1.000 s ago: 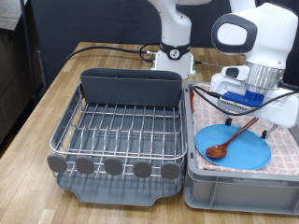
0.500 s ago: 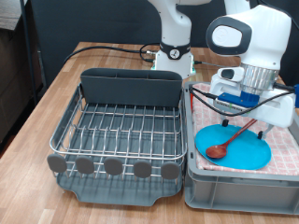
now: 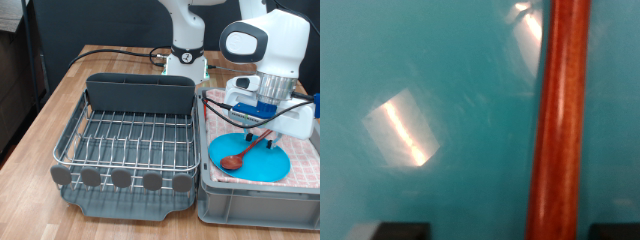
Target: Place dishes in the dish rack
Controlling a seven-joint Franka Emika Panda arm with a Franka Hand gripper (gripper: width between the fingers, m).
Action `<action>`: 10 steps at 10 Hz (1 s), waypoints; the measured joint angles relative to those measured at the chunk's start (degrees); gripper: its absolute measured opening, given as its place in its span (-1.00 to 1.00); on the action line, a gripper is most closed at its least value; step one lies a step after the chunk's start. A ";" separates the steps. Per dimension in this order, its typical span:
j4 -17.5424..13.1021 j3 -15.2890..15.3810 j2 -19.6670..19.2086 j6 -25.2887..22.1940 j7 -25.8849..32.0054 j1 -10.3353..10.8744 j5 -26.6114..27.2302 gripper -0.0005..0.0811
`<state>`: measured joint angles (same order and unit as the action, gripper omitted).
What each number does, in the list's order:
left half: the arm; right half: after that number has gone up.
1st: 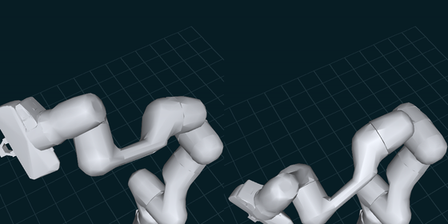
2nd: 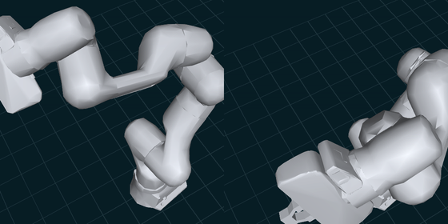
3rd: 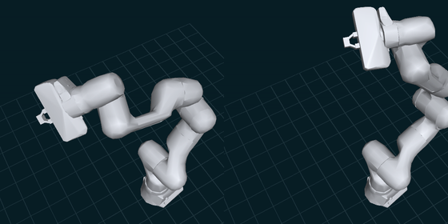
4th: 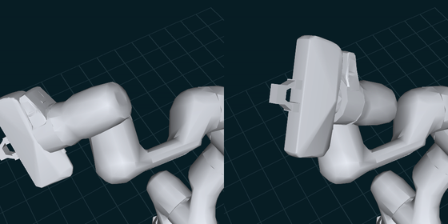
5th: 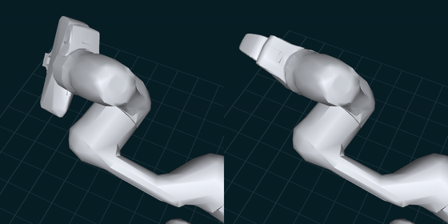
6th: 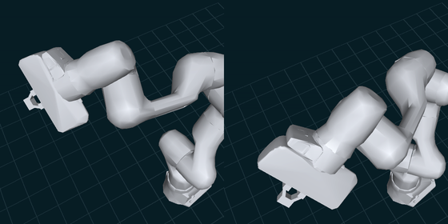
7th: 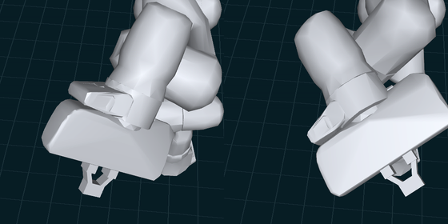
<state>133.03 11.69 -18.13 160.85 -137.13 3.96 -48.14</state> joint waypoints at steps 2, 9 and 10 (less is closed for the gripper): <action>0.00 -0.49 -0.39 0.12 -2.13 0.53 -1.55 -0.38; -0.51 2.28 3.38 -4.66 2.73 0.14 5.42 -0.76; -0.22 2.81 4.82 -5.08 4.31 -0.22 7.92 -0.76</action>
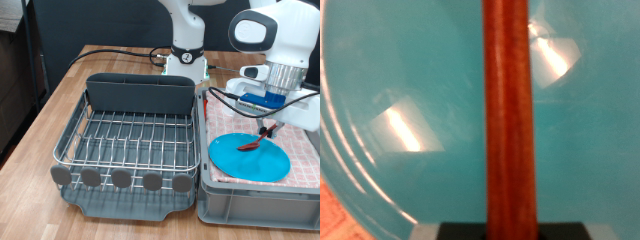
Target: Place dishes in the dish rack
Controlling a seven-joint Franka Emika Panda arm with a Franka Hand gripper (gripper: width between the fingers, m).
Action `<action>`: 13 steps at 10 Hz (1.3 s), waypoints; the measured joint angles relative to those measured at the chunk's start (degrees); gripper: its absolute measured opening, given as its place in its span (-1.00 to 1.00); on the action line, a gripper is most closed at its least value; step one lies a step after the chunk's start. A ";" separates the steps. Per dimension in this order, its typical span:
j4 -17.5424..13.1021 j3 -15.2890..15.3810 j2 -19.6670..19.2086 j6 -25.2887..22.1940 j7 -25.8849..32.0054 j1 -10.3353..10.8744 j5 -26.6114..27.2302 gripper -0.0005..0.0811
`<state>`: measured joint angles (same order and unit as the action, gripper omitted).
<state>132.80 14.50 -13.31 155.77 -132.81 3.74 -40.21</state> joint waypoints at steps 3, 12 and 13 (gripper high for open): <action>2.92 0.97 5.92 -2.00 4.05 -0.66 9.10 -0.77; 11.90 -1.51 18.39 -12.69 -10.16 -1.28 21.58 -0.77; 12.71 -2.06 20.25 -16.06 -10.90 -1.28 24.54 -0.77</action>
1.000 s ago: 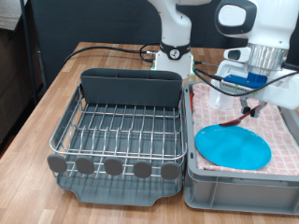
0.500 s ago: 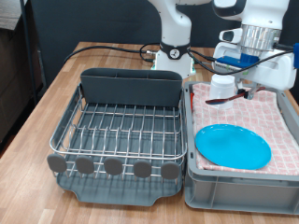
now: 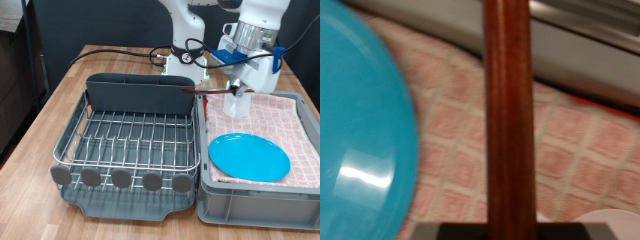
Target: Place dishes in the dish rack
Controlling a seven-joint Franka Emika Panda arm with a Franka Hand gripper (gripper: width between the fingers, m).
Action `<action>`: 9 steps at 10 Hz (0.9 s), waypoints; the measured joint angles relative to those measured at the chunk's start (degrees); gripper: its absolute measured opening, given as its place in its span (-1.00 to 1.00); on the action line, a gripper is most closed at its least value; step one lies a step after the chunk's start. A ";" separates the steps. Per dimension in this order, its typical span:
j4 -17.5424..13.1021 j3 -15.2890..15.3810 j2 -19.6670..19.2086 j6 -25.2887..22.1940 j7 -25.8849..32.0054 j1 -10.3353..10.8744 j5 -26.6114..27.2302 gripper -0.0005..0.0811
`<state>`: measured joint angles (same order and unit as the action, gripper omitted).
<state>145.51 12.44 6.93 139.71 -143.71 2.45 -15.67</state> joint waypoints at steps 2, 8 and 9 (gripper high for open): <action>2.17 -1.35 4.06 -3.56 -0.65 0.02 5.73 -0.77; 7.15 -4.32 12.79 -8.84 -2.12 -0.08 11.22 -0.77; 7.30 -5.01 13.39 -9.88 -2.24 -0.17 11.45 -0.77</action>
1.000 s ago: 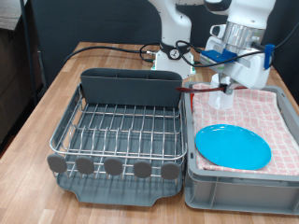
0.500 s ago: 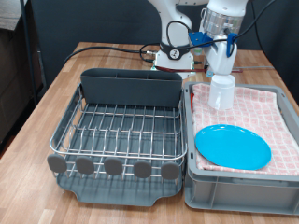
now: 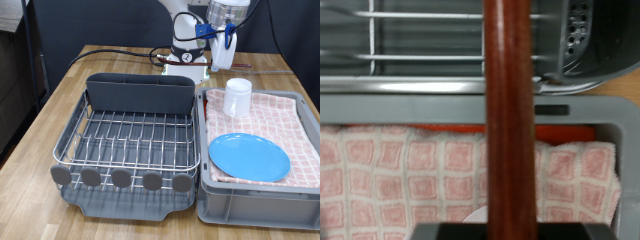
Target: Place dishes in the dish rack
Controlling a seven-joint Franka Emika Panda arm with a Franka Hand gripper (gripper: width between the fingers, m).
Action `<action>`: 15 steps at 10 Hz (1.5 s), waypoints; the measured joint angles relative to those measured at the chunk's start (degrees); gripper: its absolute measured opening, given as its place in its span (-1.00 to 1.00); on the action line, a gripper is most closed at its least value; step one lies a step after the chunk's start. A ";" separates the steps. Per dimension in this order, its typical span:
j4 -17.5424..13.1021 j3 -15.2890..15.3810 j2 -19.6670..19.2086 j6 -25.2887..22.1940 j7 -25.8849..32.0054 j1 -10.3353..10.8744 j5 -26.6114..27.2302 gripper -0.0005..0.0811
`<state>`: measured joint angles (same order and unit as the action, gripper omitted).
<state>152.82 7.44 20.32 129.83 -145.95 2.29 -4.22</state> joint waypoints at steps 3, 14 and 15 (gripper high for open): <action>2.30 -3.28 5.19 -3.72 0.64 -0.05 0.81 -0.77; 9.94 -18.14 13.43 1.47 18.68 3.11 10.53 -0.77; 10.24 -19.94 13.35 1.69 20.55 3.88 12.81 -0.77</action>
<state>163.06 -12.50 33.67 131.53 -125.40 6.16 8.59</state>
